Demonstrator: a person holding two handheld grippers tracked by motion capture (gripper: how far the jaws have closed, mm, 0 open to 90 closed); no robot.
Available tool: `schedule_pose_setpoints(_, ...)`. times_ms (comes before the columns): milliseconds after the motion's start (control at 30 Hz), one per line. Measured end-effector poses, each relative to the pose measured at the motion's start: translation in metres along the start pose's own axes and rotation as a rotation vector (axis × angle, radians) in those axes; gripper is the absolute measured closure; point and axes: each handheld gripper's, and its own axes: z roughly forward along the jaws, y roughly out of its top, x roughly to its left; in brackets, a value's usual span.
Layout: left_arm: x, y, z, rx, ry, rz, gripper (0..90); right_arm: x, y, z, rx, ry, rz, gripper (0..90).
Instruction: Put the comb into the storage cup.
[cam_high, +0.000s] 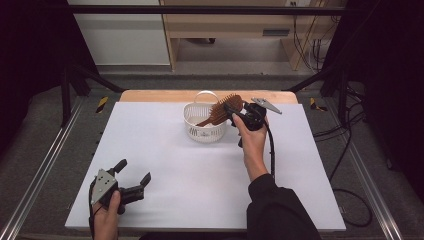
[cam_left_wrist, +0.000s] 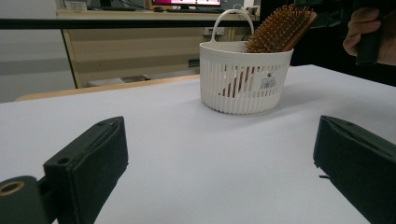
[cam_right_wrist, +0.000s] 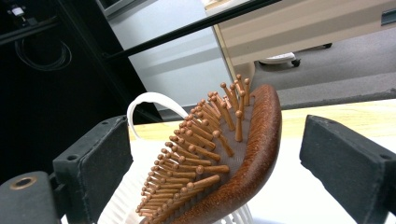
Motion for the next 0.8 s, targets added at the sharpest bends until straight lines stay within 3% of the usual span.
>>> schedule_pose_setpoints(800, 0.0, 0.0, 0.0, -0.002, 0.0, -0.001, 2.8, 0.004, 0.008, -0.018, -0.052, 0.002, -0.103, 7.3)
